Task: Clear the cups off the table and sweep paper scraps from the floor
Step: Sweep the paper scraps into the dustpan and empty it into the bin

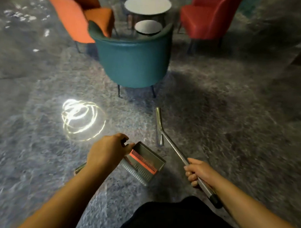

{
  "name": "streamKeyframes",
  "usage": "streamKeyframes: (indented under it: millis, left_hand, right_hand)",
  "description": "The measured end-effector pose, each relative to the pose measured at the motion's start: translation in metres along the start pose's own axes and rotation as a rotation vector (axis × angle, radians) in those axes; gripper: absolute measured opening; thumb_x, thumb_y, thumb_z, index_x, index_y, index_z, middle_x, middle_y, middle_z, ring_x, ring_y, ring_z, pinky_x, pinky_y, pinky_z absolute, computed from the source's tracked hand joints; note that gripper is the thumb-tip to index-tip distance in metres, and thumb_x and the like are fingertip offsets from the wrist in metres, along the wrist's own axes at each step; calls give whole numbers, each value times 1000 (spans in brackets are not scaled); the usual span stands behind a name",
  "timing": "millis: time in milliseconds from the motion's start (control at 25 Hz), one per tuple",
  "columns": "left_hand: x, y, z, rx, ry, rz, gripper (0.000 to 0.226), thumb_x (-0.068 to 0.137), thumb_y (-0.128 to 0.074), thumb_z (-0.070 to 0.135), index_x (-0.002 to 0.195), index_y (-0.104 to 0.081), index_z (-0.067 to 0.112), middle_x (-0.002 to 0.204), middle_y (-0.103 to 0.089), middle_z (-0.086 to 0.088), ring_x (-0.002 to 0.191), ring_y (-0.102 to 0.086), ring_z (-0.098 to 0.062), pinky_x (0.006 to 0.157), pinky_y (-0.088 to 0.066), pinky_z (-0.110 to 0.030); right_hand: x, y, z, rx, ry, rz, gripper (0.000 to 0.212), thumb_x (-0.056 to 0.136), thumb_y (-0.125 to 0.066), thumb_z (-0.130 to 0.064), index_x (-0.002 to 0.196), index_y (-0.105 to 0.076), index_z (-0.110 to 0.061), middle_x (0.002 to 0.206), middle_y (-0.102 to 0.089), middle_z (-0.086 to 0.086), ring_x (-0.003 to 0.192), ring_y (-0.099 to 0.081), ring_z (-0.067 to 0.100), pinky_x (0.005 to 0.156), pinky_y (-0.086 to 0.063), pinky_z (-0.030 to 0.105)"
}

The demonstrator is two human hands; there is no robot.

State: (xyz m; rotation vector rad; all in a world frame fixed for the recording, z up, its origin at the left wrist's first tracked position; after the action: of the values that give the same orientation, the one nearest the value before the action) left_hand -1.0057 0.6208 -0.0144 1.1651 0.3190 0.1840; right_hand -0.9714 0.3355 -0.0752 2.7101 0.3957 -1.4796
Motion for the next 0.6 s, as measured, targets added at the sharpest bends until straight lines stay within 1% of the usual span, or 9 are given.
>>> streamKeyframes:
  millis: [80, 160, 320, 400, 480, 560, 600]
  left_hand:
    - [14, 13, -42, -55, 111, 57, 44, 81, -61, 61, 114, -65, 33, 105, -71, 11, 97, -66, -17, 77, -54, -33]
    - [31, 24, -77, -76, 204, 116, 42, 82, -60, 62, 114, -64, 35, 106, -70, 13, 98, -66, -16, 76, -54, -34]
    - [86, 49, -140, -105, 348, 217, 40, 82, -59, 62, 113, -62, 38, 105, -70, 14, 94, -66, -15, 69, -51, -31]
    - [117, 66, -169, -107, 416, 252, 39, 82, -60, 62, 114, -61, 40, 104, -70, 15, 94, -66, -14, 68, -49, -30]
    - [149, 90, -196, -93, 471, 268, 37, 82, -62, 60, 114, -61, 42, 103, -71, 15, 94, -66, -14, 65, -46, -27]
    - [174, 117, -219, -83, 516, 283, 35, 81, -65, 57, 114, -61, 45, 101, -71, 15, 93, -66, -13, 61, -41, -25]
    - [187, 131, -232, -78, 532, 299, 34, 81, -66, 56, 113, -61, 45, 101, -71, 15, 92, -67, -13, 60, -41, -25]
  right_hand:
    - [19, -41, -34, -90, -12, -57, 38, 96, -37, 7, 133, -34, -3, 49, -35, 3, 29, -28, 4, 32, -23, 11]
    - [42, -79, -66, -154, -15, -119, 41, 97, -37, 7, 136, -29, 0, 47, -34, 1, 29, -28, 4, 32, -23, 12]
    - [104, -157, -132, -302, -32, -233, 42, 97, -37, 7, 138, -30, 0, 47, -36, 1, 31, -30, 5, 34, -23, 13]
    - [140, -196, -164, -356, -57, -307, 40, 96, -36, 6, 136, -34, -2, 50, -35, 2, 31, -30, 5, 35, -23, 12]
    - [172, -236, -201, -398, -83, -366, 37, 96, -36, 7, 128, -42, -8, 51, -36, 2, 32, -31, 5, 36, -23, 12]
    - [196, -275, -237, -461, -95, -413, 34, 95, -36, 6, 112, -50, -19, 48, -38, 1, 33, -32, 6, 36, -25, 13]
    - [206, -297, -255, -490, -99, -436, 30, 95, -36, 6, 105, -50, -19, 48, -38, 0, 33, -32, 6, 36, -26, 14]
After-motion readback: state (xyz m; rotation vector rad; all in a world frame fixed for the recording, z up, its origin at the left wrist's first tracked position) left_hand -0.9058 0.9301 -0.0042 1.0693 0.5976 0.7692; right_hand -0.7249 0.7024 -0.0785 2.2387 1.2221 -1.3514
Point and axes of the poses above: each hand's wrist, its own x-axis towards the middle knuckle, its own y-axis out of the back of the hand, z = x × y, the point moved 2 cm from there along x, towards the middle knuckle
